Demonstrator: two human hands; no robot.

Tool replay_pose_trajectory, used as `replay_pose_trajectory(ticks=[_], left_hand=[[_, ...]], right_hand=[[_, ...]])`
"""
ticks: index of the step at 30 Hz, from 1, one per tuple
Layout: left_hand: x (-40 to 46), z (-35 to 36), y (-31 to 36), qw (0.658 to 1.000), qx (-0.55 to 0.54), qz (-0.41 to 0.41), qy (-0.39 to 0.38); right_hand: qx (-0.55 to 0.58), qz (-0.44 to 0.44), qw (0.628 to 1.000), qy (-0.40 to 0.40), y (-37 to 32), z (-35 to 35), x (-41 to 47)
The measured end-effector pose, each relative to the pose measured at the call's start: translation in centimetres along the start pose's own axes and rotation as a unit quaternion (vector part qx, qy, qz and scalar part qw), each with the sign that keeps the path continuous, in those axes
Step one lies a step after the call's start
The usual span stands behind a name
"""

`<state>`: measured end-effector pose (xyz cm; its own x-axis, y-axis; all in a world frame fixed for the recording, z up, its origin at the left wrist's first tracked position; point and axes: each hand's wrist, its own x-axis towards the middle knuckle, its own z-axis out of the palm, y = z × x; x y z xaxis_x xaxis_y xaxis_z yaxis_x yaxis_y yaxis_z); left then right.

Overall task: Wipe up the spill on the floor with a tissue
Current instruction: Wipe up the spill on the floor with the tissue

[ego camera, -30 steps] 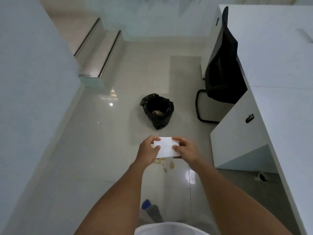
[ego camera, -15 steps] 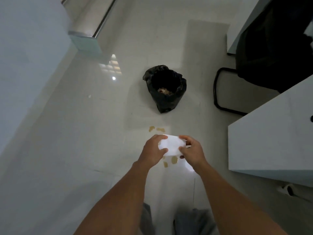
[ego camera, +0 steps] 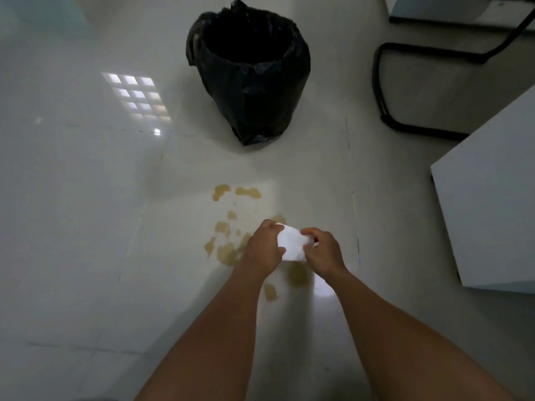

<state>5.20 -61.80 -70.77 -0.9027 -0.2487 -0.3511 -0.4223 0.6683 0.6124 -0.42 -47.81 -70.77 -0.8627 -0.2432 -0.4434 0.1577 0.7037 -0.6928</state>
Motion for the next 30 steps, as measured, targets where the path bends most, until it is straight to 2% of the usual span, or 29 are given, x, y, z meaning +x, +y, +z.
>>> replay_pose_trajectory(ticks=[5,11,14,16,17,18,21,23,25,27,30], left_hand=[[0.8,3.8,-1.7,0.999,0.028,0.008,-0.018],[2.2,7.1,-3.2,1.0,-0.019,-0.005,0.0],[1.9,7.0,-3.5,0.997,0.052,0.056,0.027],[1.9,6.7,-3.7,0.987,0.125,0.097,0.036],[1.8,6.6,-3.9,0.979,0.16,0.119,0.044],[1.9,6.6,-4.3,0.97,0.186,0.151,0.05],[2.4,6.5,-6.1,0.963,0.189,0.19,0.027],[1.9,6.2,-7.4,0.966,0.155,0.199,0.057],[0.9,5.6,-9.0,0.968,0.116,0.172,0.138],[-0.7,5.2,-10.8,0.968,0.094,0.122,0.196],[-3.1,4.6,-13.5,0.966,0.107,0.08,0.221]], right_hand=[[-0.067,-0.049,0.996,-0.025,3.2,1.3,1.2],[-0.099,-0.08,0.992,0.026,7.2,2.4,4.2],[-0.087,-0.089,0.989,0.081,7.8,2.4,4.3],[-0.171,-0.186,0.958,0.14,8.3,2.3,4.2],[-0.198,-0.241,0.94,0.138,8.5,2.4,4.2],[-0.221,-0.269,0.932,0.098,8.5,2.3,4.2],[-0.263,-0.287,0.921,-0.008,8.3,2.6,4.3],[-0.301,-0.292,0.908,-0.004,7.9,2.7,4.4],[-0.344,-0.294,0.892,0.023,7.1,2.7,4.5],[-0.347,-0.297,0.89,0.013,6.6,2.7,4.3],[-0.324,-0.288,0.901,-0.027,6.2,3.2,3.7]])
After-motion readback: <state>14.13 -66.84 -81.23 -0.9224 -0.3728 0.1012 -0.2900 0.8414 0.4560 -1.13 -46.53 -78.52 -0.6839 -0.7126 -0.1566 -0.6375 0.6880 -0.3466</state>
